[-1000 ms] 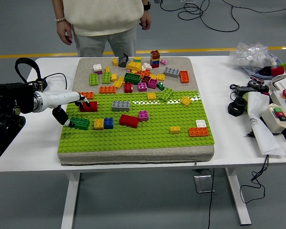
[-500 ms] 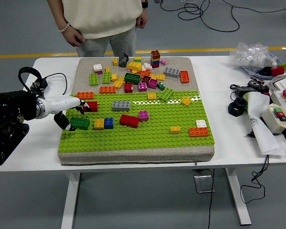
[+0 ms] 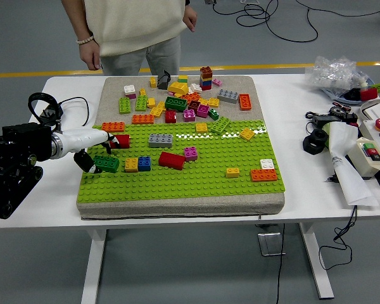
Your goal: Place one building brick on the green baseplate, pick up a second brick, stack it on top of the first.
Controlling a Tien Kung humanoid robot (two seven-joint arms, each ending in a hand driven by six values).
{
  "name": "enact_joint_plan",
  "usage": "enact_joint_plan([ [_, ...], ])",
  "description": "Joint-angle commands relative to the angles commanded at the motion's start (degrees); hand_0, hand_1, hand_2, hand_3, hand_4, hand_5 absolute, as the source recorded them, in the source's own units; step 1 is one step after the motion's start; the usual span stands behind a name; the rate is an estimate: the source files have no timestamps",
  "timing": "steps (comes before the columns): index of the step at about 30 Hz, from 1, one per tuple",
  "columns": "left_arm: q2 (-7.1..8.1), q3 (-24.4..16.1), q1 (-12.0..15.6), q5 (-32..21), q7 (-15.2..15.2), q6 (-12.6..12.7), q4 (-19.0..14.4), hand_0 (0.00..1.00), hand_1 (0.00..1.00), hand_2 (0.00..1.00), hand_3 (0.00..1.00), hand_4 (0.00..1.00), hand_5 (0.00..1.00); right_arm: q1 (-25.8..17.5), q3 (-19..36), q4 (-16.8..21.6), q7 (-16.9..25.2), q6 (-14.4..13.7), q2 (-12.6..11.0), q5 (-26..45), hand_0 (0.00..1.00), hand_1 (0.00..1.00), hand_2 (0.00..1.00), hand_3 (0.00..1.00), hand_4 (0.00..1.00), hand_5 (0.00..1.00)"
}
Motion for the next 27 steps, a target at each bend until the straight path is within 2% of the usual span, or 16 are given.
enact_joint_plan([
  [4, -0.2, 0.65, -0.3, -0.12, -0.16, 0.77, 1.15, 0.86, 0.783, 0.651, 0.795, 0.797, 0.002, -0.02, 0.06, 0.0, 0.01, -0.01, 0.02, 0.03, 0.764, 0.703, 0.736, 0.748, 0.998, 0.626],
  [5, -0.25, 0.71, -0.35, -0.15, -0.19, 0.92, 1.34, 0.856, 0.78, 0.625, 0.772, 0.753, 0.002, -0.02, 0.07, 0.0, 0.01, -0.01, 0.02, 0.04, 0.764, 0.704, 0.737, 0.748, 0.998, 0.626],
  [10, -0.67, 0.95, -0.77, -0.33, -0.42, 1.53, 2.76, 0.856, 0.78, 0.625, 0.772, 0.753, 0.002, 0.05, 0.09, 0.0, 0.06, -0.01, 0.0, 0.03, 0.764, 0.704, 0.737, 0.748, 0.998, 0.626],
  [11, -0.74, 0.99, -0.84, -0.36, -0.5, 1.64, 3.0, 0.852, 0.774, 0.614, 0.74, 0.725, 0.002, 0.06, 0.12, 0.0, 0.05, 0.0, 0.0, 0.0, 0.764, 0.703, 0.737, 0.748, 0.998, 0.627],
  [16, -1.02, 1.2, -1.03, -0.61, -0.63, 2.05, 3.94, 0.852, 0.774, 0.614, 0.74, 0.725, 0.002, 0.09, 0.12, 0.0, 0.06, 0.0, -0.01, 0.07, 0.764, 0.703, 0.737, 0.748, 0.998, 0.627],
  [17, -1.08, 1.26, -1.06, -0.71, -0.66, 2.16, 4.16, 0.848, 0.771, 0.593, 0.731, 0.69, 0.002, 0.08, 0.11, 0.0, 0.05, 0.0, 0.0, 0.09, 0.764, 0.704, 0.737, 0.748, 0.998, 0.628],
  [27, -1.53, 1.4, -1.0, -1.72, -1.14, 3.96, 5.57, 0.831, 0.759, 0.587, 0.71, 0.666, 0.002, 0.09, 0.07, 0.0, 0.07, -0.01, 0.07, 0.12, 0.763, 0.704, 0.737, 0.749, 0.998, 0.63],
])
